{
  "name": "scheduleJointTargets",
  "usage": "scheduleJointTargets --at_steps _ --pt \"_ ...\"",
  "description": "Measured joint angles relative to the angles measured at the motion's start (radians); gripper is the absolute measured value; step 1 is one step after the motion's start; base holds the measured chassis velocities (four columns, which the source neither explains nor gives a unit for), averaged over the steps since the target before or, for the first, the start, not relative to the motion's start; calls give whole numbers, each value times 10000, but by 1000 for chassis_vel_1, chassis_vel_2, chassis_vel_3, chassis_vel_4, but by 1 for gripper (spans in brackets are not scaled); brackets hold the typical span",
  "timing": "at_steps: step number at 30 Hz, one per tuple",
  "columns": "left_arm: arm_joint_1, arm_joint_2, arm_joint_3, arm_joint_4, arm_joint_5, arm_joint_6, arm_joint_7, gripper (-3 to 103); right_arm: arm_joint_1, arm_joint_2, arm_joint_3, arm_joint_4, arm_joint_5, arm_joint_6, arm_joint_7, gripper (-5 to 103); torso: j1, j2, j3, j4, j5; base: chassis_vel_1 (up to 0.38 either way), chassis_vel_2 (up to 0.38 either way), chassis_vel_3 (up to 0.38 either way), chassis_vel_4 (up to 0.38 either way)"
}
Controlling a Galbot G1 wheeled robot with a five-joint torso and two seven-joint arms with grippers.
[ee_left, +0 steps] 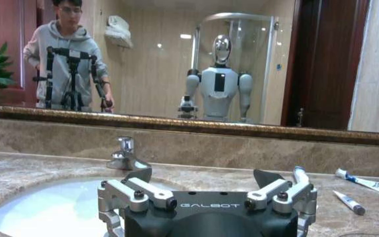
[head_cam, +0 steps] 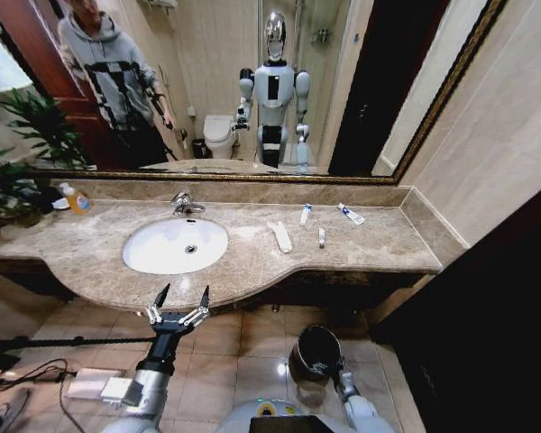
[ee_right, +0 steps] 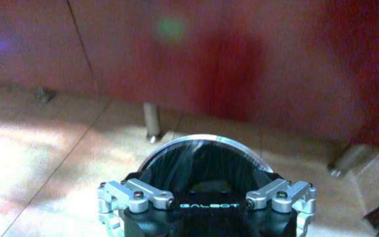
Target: Pick up the trash from the sink and place it in the trash bin.
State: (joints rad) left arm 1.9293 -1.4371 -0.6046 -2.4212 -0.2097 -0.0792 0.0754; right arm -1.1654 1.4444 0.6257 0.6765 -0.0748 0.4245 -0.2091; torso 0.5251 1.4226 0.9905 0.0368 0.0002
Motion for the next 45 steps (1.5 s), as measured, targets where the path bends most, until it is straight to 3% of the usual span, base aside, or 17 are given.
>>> scheduleJointTargets --at_steps 4,7,8,10,26,32,37,45 --pt "0 1 -1 1 0 0 -1 100 -1161 -175 -62 1928 596 -204 190 100 -1 0 0 -1 -2 0 0 0 0" --pt "0 0 0 0 0 0 0 100 -2460 -348 -53 4371 1414 -526 495 100 -1 1 -1 -1 -2 0 0 0 0" --pt "0 0 0 0 0 0 0 100 -2460 -348 -53 4371 1414 -526 495 100 -1 1 -1 -1 -2 0 0 0 0" --pt "0 0 0 0 0 0 0 100 -3588 -552 32 6483 2065 -951 779 100 -2 1 -1 -2 -2 0 0 0 0" --pt "0 0 0 1 0 0 0 100 -6924 -770 850 13249 3204 -1924 1820 100 -1 1 0 -1 -3 0 0 0 0" --pt "0 0 -1 1 0 0 -1 100 -7061 -573 870 14616 3208 -2280 1870 100 -1 1 0 -1 -3 0 0 0 0" --pt "0 0 0 0 0 0 0 100 -6252 -516 582 15351 3103 -3103 1868 100 -1 1 0 0 -2 0 0 0 0" --pt "0 0 0 0 0 0 -1 100 -4568 -1212 163 15163 3398 -4254 1865 100 0 1 1 0 -2 0 0 0 0"
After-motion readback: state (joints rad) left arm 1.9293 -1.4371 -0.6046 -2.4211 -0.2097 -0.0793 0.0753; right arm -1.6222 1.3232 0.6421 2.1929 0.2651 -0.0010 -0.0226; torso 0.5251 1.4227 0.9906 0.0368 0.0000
